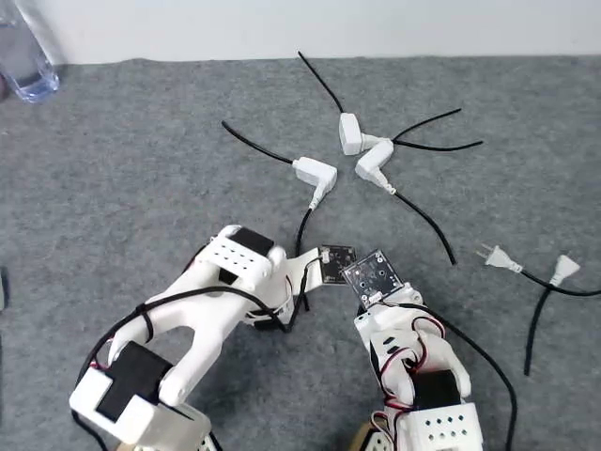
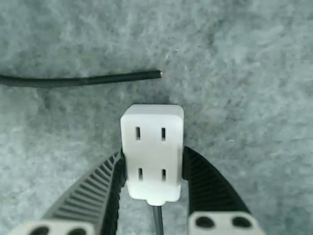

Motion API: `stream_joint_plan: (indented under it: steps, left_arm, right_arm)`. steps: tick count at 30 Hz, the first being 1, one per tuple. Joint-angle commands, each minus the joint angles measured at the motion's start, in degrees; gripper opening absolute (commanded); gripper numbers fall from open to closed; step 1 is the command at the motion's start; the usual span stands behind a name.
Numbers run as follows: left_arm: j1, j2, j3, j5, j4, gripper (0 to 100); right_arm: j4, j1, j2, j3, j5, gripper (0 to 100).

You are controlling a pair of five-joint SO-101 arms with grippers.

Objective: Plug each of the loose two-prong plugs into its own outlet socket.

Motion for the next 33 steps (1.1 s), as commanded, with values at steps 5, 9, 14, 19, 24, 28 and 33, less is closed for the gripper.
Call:
stream_joint_plan:
  steps: [5, 9, 14, 19, 24, 28, 33]
  left_arm:
    - [0.62, -2.46, -0.31, -0.35, 0.97, 2]
    - [0.18, -2.99, -0.57, -0.35, 2.29, 3]
    - [-2.64, -2.99, -2.68, 4.57, 2.81, 19]
    - [-3.16, -2.99, -3.12, 4.66, 3.16, 26]
    - [-3.08, -2.99, -3.38, 4.66, 3.16, 26]
    - [-3.16, -2.99, -4.62, 4.84, 3.43, 26]
    - [-3.43, -3.08, -13.23, 4.84, 12.66, 26]
  right_arm:
    - [-1.36, 0.57, -0.31, 0.88, -0.09, 0.9]
    - [-1.36, 0.57, -0.31, 0.88, -0.09, 0.9]
    - [-1.27, 0.84, -0.66, 0.88, -0.09, 0.9]
    - [-0.92, 0.84, -0.66, 0.88, -0.09, 0.9]
    - [-0.92, 0.92, -0.66, 0.88, -0.09, 0.9]
    - [-1.01, 0.92, -0.66, 0.88, -0.09, 0.9]
    - [-1.1, 0.92, -0.66, 0.88, -0.09, 0.9]
